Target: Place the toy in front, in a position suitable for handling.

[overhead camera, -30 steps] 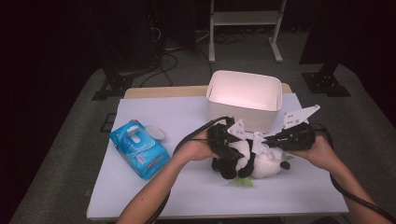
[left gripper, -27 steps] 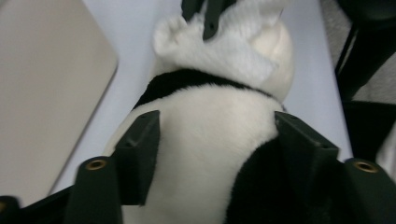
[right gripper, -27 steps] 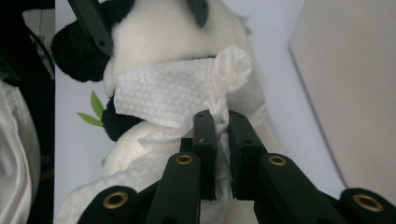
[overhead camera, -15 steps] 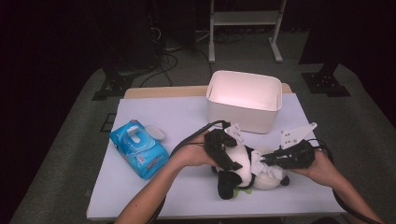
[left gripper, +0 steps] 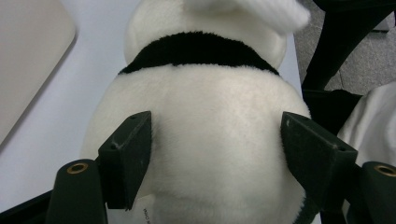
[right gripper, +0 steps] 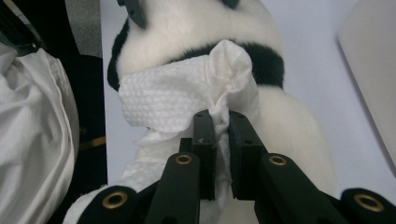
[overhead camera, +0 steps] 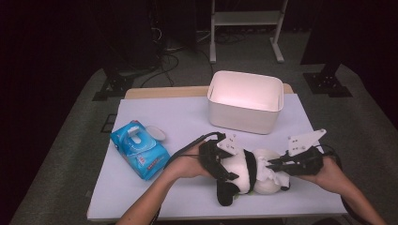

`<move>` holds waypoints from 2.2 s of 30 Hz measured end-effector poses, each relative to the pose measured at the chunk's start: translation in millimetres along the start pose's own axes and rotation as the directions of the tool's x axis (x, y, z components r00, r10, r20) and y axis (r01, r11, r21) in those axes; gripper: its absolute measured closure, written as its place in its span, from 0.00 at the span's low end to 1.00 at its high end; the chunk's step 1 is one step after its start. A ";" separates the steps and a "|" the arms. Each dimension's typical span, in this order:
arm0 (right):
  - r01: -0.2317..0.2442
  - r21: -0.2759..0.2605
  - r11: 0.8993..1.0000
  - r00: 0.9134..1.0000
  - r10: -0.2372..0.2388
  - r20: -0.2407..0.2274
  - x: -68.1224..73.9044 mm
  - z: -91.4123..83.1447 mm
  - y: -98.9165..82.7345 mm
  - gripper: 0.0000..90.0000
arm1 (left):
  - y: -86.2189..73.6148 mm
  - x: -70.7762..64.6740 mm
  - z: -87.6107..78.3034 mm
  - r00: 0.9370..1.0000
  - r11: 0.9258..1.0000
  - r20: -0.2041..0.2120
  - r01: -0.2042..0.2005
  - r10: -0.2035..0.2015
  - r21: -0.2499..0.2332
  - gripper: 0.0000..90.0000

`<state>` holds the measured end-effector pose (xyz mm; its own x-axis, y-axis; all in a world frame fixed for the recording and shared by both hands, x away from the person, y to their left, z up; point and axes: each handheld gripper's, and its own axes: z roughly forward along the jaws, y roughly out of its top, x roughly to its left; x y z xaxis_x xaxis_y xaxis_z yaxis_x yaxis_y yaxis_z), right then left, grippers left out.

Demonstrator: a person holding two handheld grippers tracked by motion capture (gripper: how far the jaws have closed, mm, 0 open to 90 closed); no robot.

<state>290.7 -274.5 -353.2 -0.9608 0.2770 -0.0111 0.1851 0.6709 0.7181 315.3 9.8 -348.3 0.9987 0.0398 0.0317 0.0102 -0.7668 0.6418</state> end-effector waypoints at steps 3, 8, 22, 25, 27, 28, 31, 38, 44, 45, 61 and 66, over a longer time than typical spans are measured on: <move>-0.031 0.000 1.000 0.999 0.031 0.024 -0.4 -10.8 -12.2 0.91 | -2.6 -1.2 -1.2 1.000 1.000 0.003 -0.004 0.004 -0.006 0.30; -0.069 0.004 0.998 0.996 0.069 0.051 0.0 -21.2 -28.6 0.91 | -3.4 -6.0 -1.2 1.000 1.000 0.001 -0.013 0.013 -0.004 0.30; -0.022 0.010 1.000 0.999 0.022 0.024 0.6 -7.2 -13.7 0.91 | -2.4 -11.7 -6.7 1.000 1.000 0.002 -0.018 0.018 0.021 0.30; -0.023 0.020 1.000 1.000 0.023 0.009 7.5 -2.2 -15.7 0.91 | 1.3 -9.8 -13.3 1.000 1.000 -0.018 -0.003 0.003 0.011 0.30; -0.017 0.023 1.000 1.000 0.016 0.012 12.0 -1.8 -16.6 0.91 | 1.8 -8.5 -14.4 1.000 1.000 -0.030 0.003 -0.003 0.023 0.30; -0.014 0.023 1.000 1.000 0.014 0.017 13.1 -2.1 -16.8 0.91 | 1.3 -8.2 -13.4 1.000 1.000 -0.029 0.008 -0.007 0.030 0.30; -0.008 0.019 1.000 1.000 0.007 0.023 13.5 -2.9 -15.1 0.91 | 0.4 -9.4 -8.1 1.000 0.999 -0.028 0.010 -0.008 0.043 0.30; 0.056 -0.015 0.998 0.998 -0.057 -0.020 17.7 13.2 8.9 0.91 | 1.5 -12.4 -3.4 0.999 0.998 -0.032 -0.009 0.011 0.064 0.30; 0.051 -0.018 0.999 0.999 -0.051 -0.016 18.1 9.9 6.2 0.91 | -4.8 -13.1 -4.0 1.000 0.999 -0.028 0.001 0.000 0.035 0.30; 0.043 -0.019 0.999 0.999 -0.043 -0.009 18.0 6.6 2.0 0.91 | -5.2 -13.3 -3.9 1.000 0.999 -0.028 0.003 -0.002 0.032 0.30; -0.159 -0.041 0.986 0.984 0.162 0.077 6.3 -26.7 -74.1 0.90 | -4.7 -13.3 -3.1 1.000 0.999 -0.020 0.005 -0.004 0.038 0.30; -0.140 -0.053 0.989 0.987 0.144 0.069 2.8 -25.6 -64.3 0.90 | -3.7 -13.2 -2.6 1.000 0.999 -0.022 -0.007 0.008 0.054 0.31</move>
<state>270.8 -334.5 -381.6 -0.9077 0.4173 0.0441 0.3068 0.5883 0.7482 301.9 13.7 -349.0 0.9974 0.0477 0.0532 0.0063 -0.8007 0.5990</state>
